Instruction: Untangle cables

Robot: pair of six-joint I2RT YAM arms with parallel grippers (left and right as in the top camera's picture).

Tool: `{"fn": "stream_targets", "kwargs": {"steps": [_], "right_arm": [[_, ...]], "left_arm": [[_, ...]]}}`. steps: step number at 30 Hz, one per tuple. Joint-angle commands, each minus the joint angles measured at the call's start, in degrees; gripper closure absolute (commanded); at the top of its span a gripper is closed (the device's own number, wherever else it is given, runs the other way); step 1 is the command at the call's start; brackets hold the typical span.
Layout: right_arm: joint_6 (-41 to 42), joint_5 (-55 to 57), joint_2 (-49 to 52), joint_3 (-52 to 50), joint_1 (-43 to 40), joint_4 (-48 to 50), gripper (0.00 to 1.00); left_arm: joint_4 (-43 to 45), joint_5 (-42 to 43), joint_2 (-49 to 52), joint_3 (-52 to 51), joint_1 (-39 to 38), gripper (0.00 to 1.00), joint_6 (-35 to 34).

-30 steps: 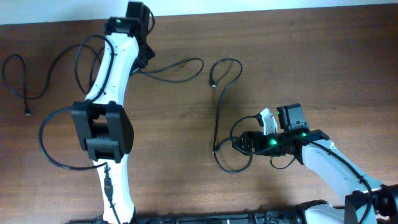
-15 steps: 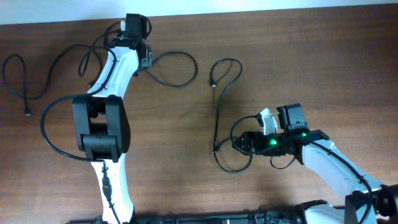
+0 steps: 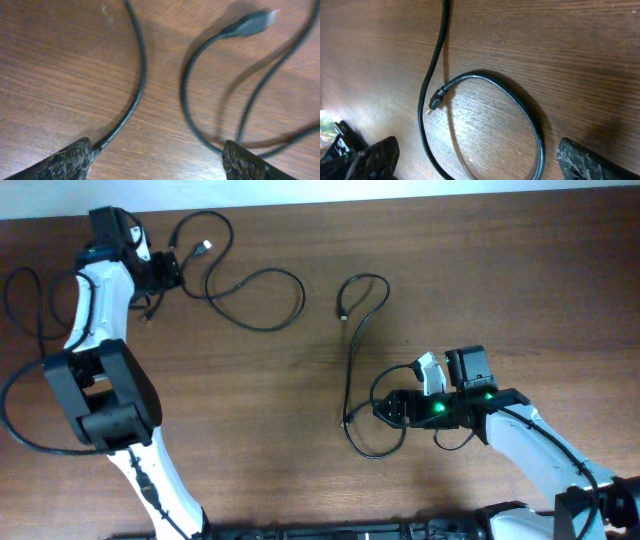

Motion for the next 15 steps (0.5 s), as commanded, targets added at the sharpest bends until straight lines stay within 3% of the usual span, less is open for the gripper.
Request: {"fn": "stream_targets", "kwargs": {"steps": [1,6,7,9,11,13,15], "right_arm": [[0.20,0.39,-0.07,0.02,0.31,-0.04,0.01],[2.38,0.50,-0.07,0.02,0.31,0.07,0.01],[2.38,0.48,-0.07,0.02,0.31,0.07,0.01],[2.38,0.50,-0.07,0.02,0.31,0.24,0.01],[2.38,0.50,-0.07,0.02,0.31,0.48,0.01],[2.38,0.50,-0.07,0.02,0.31,0.50,0.01],[2.38,0.50,-0.07,0.02,0.31,0.48,0.01]], "left_arm": [[3.85,-13.75,-0.96,-5.95,-0.33,0.25,4.57],[12.24,-16.92,-0.42,-12.63,1.66,0.30,9.20],[14.36,-14.84,-0.42,-14.45,1.73,0.32,13.62],[15.93,-11.28,-0.42,-17.22,1.70,0.49,19.69],[15.82,-11.23,-0.42,-18.10,1.70,0.53,19.80],[15.96,-10.62,-0.42,-18.12,1.73,0.82,19.78],[17.14,-10.69,-0.44,-17.86,2.23,0.89,19.76]]}}
